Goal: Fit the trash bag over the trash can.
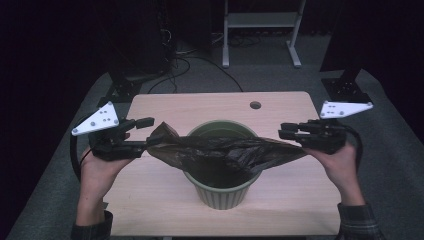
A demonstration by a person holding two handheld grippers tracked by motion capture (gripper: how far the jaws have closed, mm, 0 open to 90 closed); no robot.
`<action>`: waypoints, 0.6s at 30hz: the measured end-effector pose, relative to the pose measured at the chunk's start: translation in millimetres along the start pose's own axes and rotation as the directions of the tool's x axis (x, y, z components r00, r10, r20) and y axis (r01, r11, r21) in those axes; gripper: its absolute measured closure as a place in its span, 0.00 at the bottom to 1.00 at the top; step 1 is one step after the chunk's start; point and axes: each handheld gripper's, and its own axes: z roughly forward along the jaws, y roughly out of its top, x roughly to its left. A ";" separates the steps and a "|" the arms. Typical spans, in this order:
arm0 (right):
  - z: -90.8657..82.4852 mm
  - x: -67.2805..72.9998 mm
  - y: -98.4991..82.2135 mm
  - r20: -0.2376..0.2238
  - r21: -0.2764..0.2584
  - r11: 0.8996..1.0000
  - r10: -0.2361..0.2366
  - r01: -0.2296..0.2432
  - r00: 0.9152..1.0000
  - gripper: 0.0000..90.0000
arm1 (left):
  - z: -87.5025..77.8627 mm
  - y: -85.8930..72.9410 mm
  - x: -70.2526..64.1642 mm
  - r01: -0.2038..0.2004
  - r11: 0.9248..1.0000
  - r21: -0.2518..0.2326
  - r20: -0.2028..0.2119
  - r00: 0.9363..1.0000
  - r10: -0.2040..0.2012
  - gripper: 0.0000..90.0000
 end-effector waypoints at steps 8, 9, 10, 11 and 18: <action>40.8 3.3 9.8 -0.079 0.035 0.999 -0.007 0.010 0.997 0.75 | 19.3 25.7 -10.1 -0.052 0.998 -0.030 0.045 0.998 0.053 0.45; 50.3 4.7 10.4 -0.089 0.053 0.998 -0.010 0.015 0.996 0.75 | 22.9 29.9 -12.3 -0.062 0.998 -0.031 0.051 0.997 0.063 0.45; 50.3 4.7 10.4 -0.089 0.053 0.998 -0.010 0.015 0.996 0.75 | 25.4 32.2 -13.6 -0.066 0.997 -0.036 0.055 0.996 0.068 0.45; 57.0 5.3 10.1 -0.101 0.063 0.998 -0.007 0.014 0.995 0.76 | 29.4 35.9 -15.8 -0.071 0.997 -0.039 0.063 0.995 0.073 0.45; 67.3 8.2 8.5 -0.122 0.095 0.995 -0.016 0.027 0.992 0.96 | 59.5 45.4 -25.3 -0.090 0.996 -0.016 0.118 0.989 0.091 0.44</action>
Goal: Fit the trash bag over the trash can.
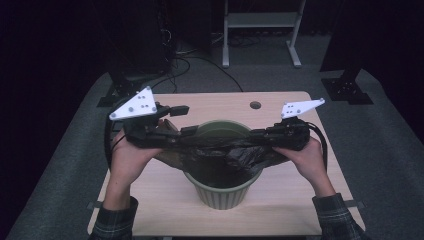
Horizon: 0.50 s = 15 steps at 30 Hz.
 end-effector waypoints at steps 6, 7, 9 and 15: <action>-0.5 0.3 3.3 0.006 -0.032 0.999 0.001 -0.001 1.000 1.00 | 29.9 -11.0 3.4 0.019 0.998 0.052 0.043 0.999 -0.021 0.43; -1.1 0.1 4.6 0.008 -0.040 0.999 0.000 0.000 1.000 1.00 | 33.6 -13.0 4.6 0.023 0.998 0.060 0.047 0.999 -0.026 0.43; -2.0 -0.5 9.3 0.003 -0.057 0.998 0.001 -0.001 1.000 1.00 | 42.0 -17.9 7.4 0.034 0.997 0.076 0.059 0.998 -0.038 0.43; -1.7 -0.1 16.7 0.002 -0.076 0.997 -0.003 0.003 1.000 1.00 | 47.5 -22.5 7.1 0.026 0.995 0.094 0.075 0.997 -0.033 0.42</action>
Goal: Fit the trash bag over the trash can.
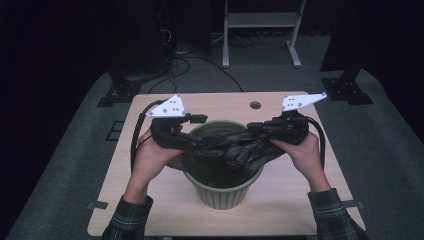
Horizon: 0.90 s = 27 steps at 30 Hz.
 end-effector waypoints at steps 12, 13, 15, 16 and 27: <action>-0.4 3.2 8.2 -0.007 -0.009 1.000 -0.006 0.006 1.000 1.00 | 4.8 -13.0 1.5 -0.015 0.997 0.078 -0.045 0.999 0.018 0.61; -0.4 3.1 8.3 -0.008 -0.009 1.000 -0.006 0.006 1.000 1.00 | 3.6 -14.5 3.3 -0.012 0.996 0.093 -0.039 0.999 0.016 0.68; -0.1 3.2 8.5 -0.008 -0.009 1.000 -0.008 0.008 1.000 1.00 | 3.1 -15.2 4.4 -0.013 0.995 0.101 -0.036 0.999 0.016 0.84; 0.8 4.0 9.1 -0.009 -0.011 1.000 -0.013 0.013 1.000 1.00 | 2.2 -16.2 6.4 -0.008 0.993 0.121 -0.032 0.999 0.012 0.90; 6.0 1.3 6.4 0.020 0.023 1.000 -0.009 0.009 1.000 0.84 | -11.6 -19.1 11.3 0.012 0.998 0.059 -0.040 0.999 -0.010 1.00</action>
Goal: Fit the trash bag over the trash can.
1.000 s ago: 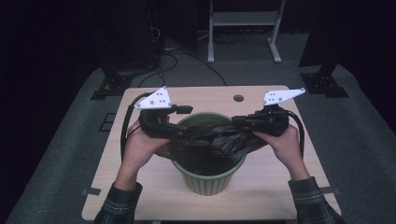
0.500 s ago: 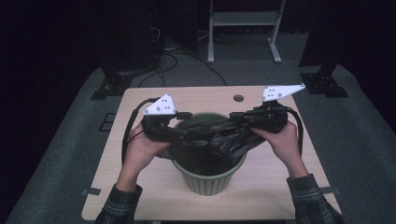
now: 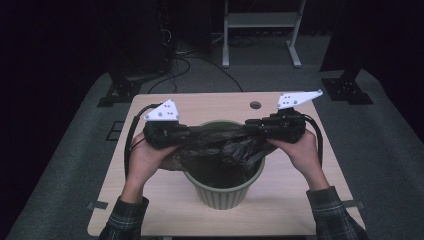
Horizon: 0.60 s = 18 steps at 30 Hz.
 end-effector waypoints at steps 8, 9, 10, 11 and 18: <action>7.1 -5.1 -0.9 0.082 -0.001 1.000 -0.002 0.002 0.997 0.71 | -5.2 3.7 -3.6 -0.001 1.000 -0.031 0.022 1.000 0.002 1.00; 7.3 -6.5 -0.8 0.084 -0.011 1.000 0.005 -0.004 0.996 0.71 | -5.7 4.5 -4.2 -0.003 0.999 -0.036 0.026 1.000 0.004 1.00; 7.3 -6.5 -0.8 0.084 -0.011 1.000 0.005 -0.004 0.996 0.71 | -5.7 4.5 -4.2 -0.003 0.999 -0.036 0.026 1.000 0.004 1.00; 9.0 -9.1 -0.3 0.084 -0.013 1.000 0.010 -0.009 0.996 0.80 | -6.6 5.1 -4.4 -0.002 0.999 -0.040 0.026 1.000 0.004 1.00; 11.5 -12.5 -3.5 0.066 0.006 1.000 0.015 -0.016 0.998 0.93 | -7.6 -1.3 5.7 0.022 0.999 -0.034 0.004 1.000 -0.022 1.00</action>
